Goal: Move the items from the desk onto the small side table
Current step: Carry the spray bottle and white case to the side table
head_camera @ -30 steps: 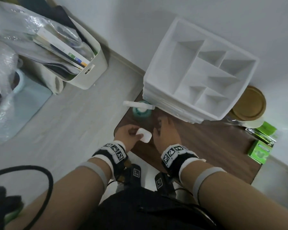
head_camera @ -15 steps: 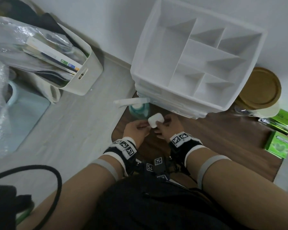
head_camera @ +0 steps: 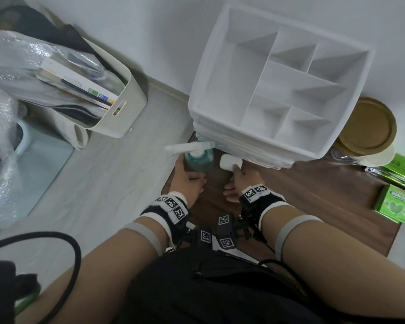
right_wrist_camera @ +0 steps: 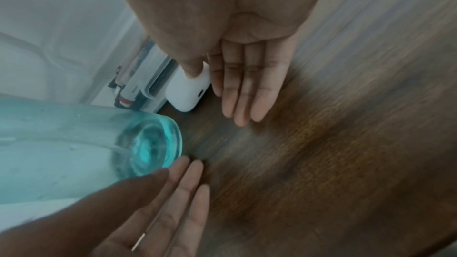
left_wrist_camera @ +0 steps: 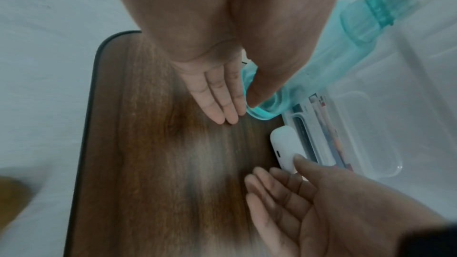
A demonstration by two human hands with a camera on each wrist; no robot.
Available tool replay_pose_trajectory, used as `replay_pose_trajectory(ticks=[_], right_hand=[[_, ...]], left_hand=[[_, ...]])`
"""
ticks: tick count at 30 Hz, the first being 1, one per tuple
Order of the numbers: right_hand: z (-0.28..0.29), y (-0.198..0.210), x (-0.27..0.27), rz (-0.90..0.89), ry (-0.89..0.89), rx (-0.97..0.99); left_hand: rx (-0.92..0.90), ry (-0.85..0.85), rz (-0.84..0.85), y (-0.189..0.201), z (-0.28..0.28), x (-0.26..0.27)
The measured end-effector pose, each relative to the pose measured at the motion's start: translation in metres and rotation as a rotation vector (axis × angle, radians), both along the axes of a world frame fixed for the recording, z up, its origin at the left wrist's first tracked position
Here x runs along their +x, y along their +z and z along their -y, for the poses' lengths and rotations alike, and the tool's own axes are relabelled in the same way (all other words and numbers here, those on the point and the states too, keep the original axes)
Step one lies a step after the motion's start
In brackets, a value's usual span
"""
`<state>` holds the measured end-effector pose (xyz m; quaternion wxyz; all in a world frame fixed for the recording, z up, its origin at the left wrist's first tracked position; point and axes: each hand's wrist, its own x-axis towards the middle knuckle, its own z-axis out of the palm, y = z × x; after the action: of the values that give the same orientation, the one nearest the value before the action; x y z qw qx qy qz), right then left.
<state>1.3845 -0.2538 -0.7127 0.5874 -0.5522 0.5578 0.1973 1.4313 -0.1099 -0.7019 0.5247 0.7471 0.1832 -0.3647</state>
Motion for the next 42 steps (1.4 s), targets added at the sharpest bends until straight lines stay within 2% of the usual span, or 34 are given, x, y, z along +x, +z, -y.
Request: replay_pose_trajectory(ticks=[4, 7, 12, 16, 24, 27, 33, 38, 42], right_hand=[[0.008, 0.023, -0.017, -0.056, 0.051, 0.002], [0.019, 0.058, -0.031, -0.058, 0.09, 0.024], [0.035, 0.163, -0.041, -0.025, 0.223, 0.087], [0.037, 0.257, -0.041, 0.066, 0.344, 0.091], [0.001, 0.456, -0.07, 0.327, 0.719, 0.11], [-0.037, 0.526, -0.097, 0.347, 0.835, 0.169], [-0.144, 0.626, -0.171, 0.486, 1.102, 0.255], [-0.244, 0.671, -0.261, 0.541, 1.359, 0.313], [-0.325, 0.691, -0.372, 0.596, 1.591, 0.361]], left_hand=[[0.085, -0.033, 0.004, 0.019, -0.012, -0.006], [0.124, -0.003, -0.013, 0.051, -0.015, -0.012], [0.074, 0.09, -0.009, 0.148, -0.016, -0.036], [0.06, 0.15, 0.081, 0.235, -0.019, -0.068], [0.04, 0.395, 0.267, 0.429, -0.039, -0.165], [0.039, 0.532, 0.339, 0.5, -0.064, -0.215], [0.107, 0.829, 0.471, 0.601, -0.133, -0.334], [0.198, 1.085, 0.528, 0.637, -0.201, -0.468], [0.254, 1.361, 0.572, 0.651, -0.245, -0.606]])
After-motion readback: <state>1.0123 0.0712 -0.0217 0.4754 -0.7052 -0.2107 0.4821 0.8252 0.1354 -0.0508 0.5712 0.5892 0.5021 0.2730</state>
